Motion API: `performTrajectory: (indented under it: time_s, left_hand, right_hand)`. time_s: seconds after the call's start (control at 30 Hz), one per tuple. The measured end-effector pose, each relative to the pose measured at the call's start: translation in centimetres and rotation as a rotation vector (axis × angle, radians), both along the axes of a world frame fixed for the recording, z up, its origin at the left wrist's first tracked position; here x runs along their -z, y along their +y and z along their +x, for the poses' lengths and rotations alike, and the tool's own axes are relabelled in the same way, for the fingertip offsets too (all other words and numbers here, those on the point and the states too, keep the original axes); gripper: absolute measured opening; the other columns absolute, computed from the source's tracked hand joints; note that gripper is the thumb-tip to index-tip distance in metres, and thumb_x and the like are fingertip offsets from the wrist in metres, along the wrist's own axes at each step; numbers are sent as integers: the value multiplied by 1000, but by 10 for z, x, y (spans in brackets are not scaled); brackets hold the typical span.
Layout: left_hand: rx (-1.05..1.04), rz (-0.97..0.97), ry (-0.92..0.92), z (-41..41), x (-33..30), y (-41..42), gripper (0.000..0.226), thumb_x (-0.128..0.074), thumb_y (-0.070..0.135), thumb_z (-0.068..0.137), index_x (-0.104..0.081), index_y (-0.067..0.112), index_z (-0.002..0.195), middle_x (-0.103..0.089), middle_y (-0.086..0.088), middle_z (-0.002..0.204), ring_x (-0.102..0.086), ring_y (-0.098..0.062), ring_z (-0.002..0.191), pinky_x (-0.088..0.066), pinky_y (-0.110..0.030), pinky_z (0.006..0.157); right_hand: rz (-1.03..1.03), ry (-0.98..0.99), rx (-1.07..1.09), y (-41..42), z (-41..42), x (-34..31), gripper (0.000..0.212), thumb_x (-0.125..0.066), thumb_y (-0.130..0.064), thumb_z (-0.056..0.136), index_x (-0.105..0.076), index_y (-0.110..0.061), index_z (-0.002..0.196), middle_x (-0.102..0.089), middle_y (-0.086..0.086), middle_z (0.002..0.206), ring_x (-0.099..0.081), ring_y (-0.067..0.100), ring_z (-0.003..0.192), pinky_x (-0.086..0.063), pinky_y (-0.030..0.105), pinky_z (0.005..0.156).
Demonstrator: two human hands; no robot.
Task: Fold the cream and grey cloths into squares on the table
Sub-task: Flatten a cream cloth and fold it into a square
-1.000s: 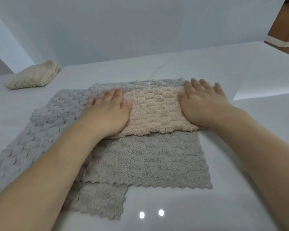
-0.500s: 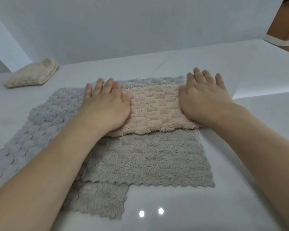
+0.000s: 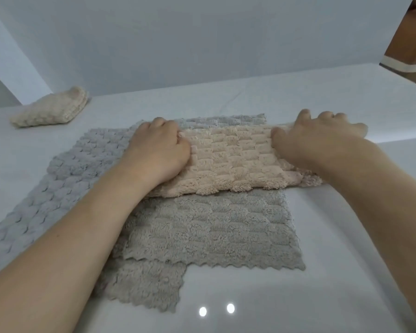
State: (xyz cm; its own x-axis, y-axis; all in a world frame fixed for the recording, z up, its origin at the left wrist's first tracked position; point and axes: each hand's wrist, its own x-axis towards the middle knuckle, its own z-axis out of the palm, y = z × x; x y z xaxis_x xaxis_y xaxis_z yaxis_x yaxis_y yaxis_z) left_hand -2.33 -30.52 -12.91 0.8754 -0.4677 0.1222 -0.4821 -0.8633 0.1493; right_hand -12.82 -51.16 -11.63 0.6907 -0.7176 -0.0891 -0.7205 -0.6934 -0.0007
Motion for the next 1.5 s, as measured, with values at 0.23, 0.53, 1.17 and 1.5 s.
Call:
performTrajectory:
  time_s: [0.23,0.53,1.17,1.5]
  left_hand:
    - [36,-407,143,-23,-34,-5,10,-55,27,92,-50,21,98,-52,4,70,-42,-12,50,-30,-28,49]
    - [81,-296,763,-38,-64,8,28,-66,10,80,-54,15,104,-64,-10,74,-63,-20,60,-50,-35,53]
    - [289,-47,786,-53,-73,9,20,-52,0,92,-62,18,92,-46,-1,53,-38,-14,34,-36,-23,35]
    - [470,213,1022,-45,-87,32,46,-60,-10,87,-65,27,112,-42,7,66,-51,-9,65,-54,-28,67]
  right_hand:
    - [105,-278,-200,12,1,2,49,-45,-14,79,-31,-10,125,-52,17,116,-50,37,107,-36,41,79]
    - [-63,-581,-357,10,10,17,53,-51,-31,91,-32,-21,140,-38,6,136,-38,31,123,-28,43,102]
    - [228,-781,-414,9,14,20,36,-42,-14,88,-48,-15,124,-50,5,112,-46,26,108,-36,35,91]
    - [330,-632,-596,23,14,27,55,-52,-29,91,-35,-29,143,-40,-5,144,-32,21,135,-20,38,112]
